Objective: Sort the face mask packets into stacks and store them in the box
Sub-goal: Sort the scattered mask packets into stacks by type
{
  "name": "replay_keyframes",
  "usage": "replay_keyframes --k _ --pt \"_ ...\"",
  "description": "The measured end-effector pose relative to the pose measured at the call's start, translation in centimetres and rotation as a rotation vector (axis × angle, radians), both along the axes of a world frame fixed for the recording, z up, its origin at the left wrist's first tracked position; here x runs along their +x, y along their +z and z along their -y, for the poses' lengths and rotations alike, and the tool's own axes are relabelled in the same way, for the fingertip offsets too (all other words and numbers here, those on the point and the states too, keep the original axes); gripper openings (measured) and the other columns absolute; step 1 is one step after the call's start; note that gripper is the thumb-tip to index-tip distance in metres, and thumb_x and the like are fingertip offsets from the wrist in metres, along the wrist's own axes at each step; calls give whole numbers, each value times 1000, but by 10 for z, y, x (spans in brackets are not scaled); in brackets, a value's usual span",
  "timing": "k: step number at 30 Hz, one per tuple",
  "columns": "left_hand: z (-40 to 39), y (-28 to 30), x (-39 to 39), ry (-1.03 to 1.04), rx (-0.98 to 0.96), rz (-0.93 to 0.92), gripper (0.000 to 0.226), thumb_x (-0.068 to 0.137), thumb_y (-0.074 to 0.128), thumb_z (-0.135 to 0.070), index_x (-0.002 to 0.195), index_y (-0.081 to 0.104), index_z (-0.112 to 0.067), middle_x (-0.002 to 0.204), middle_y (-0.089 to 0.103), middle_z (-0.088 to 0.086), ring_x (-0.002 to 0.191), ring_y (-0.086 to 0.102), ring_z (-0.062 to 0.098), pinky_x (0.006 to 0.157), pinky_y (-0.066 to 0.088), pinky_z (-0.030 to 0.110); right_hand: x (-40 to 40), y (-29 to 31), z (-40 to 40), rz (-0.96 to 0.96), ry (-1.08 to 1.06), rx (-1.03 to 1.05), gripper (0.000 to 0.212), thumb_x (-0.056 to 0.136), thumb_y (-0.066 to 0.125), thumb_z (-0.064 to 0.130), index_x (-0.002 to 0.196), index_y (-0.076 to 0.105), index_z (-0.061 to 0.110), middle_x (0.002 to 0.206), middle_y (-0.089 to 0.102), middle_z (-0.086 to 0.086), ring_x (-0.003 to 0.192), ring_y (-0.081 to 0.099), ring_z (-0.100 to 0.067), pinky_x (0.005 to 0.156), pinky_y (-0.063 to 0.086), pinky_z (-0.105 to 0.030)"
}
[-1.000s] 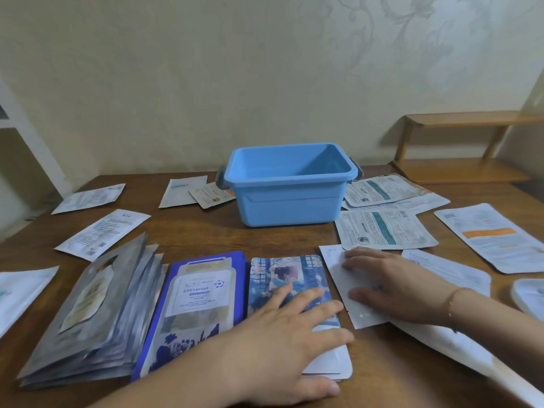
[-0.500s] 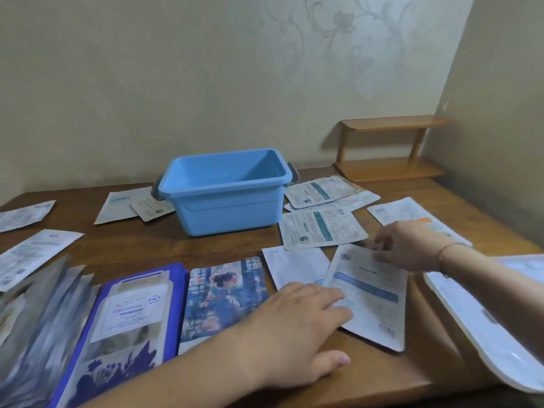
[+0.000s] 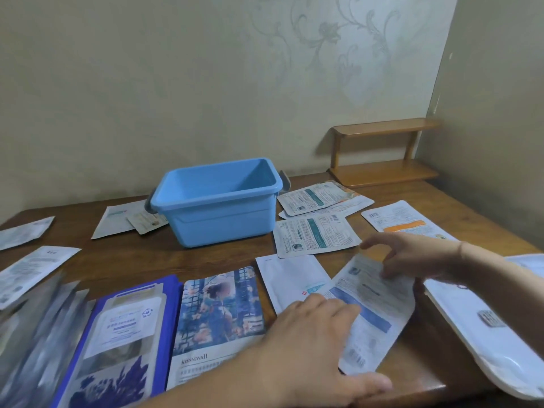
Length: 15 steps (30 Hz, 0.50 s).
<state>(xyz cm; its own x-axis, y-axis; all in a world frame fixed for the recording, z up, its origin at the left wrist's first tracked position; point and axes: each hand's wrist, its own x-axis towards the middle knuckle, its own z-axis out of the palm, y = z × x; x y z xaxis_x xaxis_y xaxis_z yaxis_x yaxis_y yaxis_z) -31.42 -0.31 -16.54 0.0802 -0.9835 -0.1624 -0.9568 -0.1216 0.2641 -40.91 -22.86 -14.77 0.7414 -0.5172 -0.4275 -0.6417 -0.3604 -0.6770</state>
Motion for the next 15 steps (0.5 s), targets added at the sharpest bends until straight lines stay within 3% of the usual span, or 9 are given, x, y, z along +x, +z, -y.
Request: replay_keyframes --k 2,5,8,10,12,13,15 --pt "2 3 -4 112 -70 -100 94 77 47 -83 151 16 -34 154 29 -12 140 27 11 116 27 39 -7 8 3 168 -76 329 38 90 48 -10 118 60 12 93 67 -22 44 56 -18 35 45 -23" --pt "9 4 -5 217 -150 -89 96 79 46 -80 153 7 -34 154 31 -8 137 35 15 112 33 40 -2 28 -3 335 -145 623 23 90 44 -10 105 61 -5 104 61 -30 38 54 -13 39 50 -19" --pt "13 1 5 275 -332 -88 55 97 45 -46 147 25 -36 128 59 4 111 58 25 96 49 42 5 46 -21 408 -151 628 17 91 51 -1 106 60 -4 85 63 -23 46 60 -14 41 53 -20" --pt "14 3 20 318 -430 -172 30 102 42 -31 131 45 -33 102 66 5 91 64 22 80 54 41 6 52 -31 476 -149 504 32 86 61 20 112 59 2 80 65 -18 54 62 -19 46 55 -24" --pt "12 4 38 438 -467 -408 18 102 44 -33 111 57 -23 94 66 4 83 64 16 77 56 39 8 53 -38 617 -219 197 48 79 62 40 116 61 10 82 66 -11 61 61 -20 52 55 -28" --pt "8 6 46 516 -483 -617 20 101 47 -34 106 59 -19 96 68 7 85 66 18 80 57 41 10 52 -41 690 -277 45 53 75 62 45 118 61 13 87 67 -8 66 61 -20 58 55 -31" --pt "-1 13 58 622 -506 -1139 21 100 53 -26 114 59 -11 110 71 16 100 69 30 92 54 52 17 48 -49 722 -251 43 59 71 63 47 122 60 16 101 68 -6 82 65 -23 70 58 -38"
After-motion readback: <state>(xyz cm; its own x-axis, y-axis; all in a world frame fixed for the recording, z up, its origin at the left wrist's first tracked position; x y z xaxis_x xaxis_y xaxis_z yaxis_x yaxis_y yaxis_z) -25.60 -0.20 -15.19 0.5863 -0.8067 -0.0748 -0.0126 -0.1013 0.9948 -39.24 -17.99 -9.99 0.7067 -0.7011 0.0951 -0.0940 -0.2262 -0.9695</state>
